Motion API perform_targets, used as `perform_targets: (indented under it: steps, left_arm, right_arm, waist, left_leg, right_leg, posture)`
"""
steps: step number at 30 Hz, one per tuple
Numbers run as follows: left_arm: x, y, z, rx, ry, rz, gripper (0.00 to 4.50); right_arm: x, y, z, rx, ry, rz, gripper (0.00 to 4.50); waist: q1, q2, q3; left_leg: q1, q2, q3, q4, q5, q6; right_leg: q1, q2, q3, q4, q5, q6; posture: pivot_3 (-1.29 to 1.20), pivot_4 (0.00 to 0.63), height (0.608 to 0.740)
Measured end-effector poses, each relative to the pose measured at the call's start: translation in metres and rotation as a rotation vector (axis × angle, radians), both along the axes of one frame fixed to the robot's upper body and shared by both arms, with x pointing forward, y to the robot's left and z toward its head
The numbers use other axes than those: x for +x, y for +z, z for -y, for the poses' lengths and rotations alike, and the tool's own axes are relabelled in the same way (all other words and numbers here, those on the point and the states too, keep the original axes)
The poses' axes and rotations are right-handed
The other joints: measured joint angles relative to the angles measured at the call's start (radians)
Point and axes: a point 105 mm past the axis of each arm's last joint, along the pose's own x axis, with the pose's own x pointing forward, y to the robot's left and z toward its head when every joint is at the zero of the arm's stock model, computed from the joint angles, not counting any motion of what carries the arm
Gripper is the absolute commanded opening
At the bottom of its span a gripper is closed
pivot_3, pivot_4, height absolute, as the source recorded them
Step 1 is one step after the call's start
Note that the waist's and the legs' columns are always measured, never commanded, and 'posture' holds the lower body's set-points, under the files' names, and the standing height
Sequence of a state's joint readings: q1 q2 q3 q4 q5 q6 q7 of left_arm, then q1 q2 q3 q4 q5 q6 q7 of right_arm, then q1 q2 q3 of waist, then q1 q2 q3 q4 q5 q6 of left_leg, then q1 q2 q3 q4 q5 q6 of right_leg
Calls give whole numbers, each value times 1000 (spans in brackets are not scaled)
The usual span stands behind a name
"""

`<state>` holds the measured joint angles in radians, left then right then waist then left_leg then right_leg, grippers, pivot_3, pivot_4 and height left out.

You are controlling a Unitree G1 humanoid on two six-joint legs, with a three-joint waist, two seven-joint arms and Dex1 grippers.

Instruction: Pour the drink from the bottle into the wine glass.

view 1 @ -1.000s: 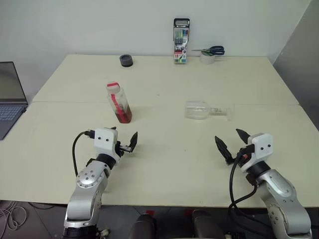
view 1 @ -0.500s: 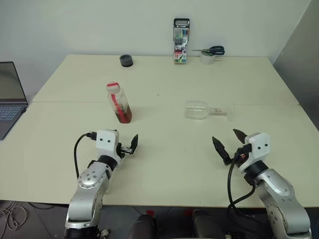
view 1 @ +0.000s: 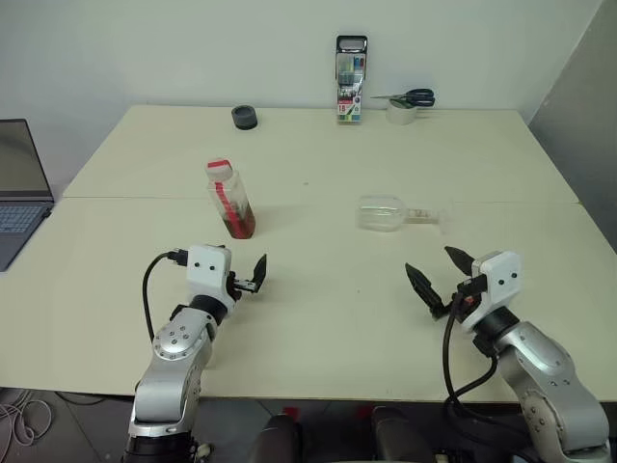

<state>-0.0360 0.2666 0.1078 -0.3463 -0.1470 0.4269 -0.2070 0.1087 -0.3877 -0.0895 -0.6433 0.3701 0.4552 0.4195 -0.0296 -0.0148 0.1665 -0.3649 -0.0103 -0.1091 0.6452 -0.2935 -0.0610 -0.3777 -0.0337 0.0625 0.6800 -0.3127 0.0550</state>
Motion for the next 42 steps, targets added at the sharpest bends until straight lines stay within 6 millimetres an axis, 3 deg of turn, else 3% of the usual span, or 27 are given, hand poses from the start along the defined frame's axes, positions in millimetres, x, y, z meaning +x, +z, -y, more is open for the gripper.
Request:
perform_targets:
  steps: [5, 10, 19, 30, 42]
  left_arm:
    - [4, 6, -10, -30, 56, 13, 4463]
    - [21, 7, -11, -84, 67, -5, 4463]
    - [40, 12, -6, -108, 39, -5, 4463]
    - [50, 19, -15, -107, 82, 17, 4463]
    - [78, 38, -24, -95, 96, 59, 4463]
  right_arm:
    - [-8, 5, -10, -4, 135, -16, 4500]
    - [-10, 10, -20, -19, 241, -21, 4500]
    - [-8, 5, -21, -30, 277, -46, 4500]
    - [-4, 15, -26, -27, 326, -25, 4500]
    - [-1, 26, -40, 4, 396, -31, 4500]
  waist:
    - [0, 0, 0]
    - [1, -1, 0]
    - [0, -1, 0]
    - [1, -1, 0]
    - [1, -2, 0]
  left_leg:
    - [0, 0, 0, 0, 0, 0]
    - [0, 0, -1, 1, 0, 0]
    - [0, 0, -1, 1, 0, 0]
    - [0, 0, -2, 1, 0, 0]
    - [0, -1, -2, 1, 0, -1]
  right_leg:
    - [0, 0, 0, 0, 0, 0]
    - [2, 0, -2, 0, 0, 0]
    - [2, 0, -2, 0, 0, 0]
    - [2, 0, -2, 0, 0, 0]
    - [1, 0, -3, 0, 0, 0]
  posture:
    - [0, 150, 740]
    - [0, 150, 740]
    - [0, 150, 740]
    - [0, 150, 740]
    - [0, 150, 740]
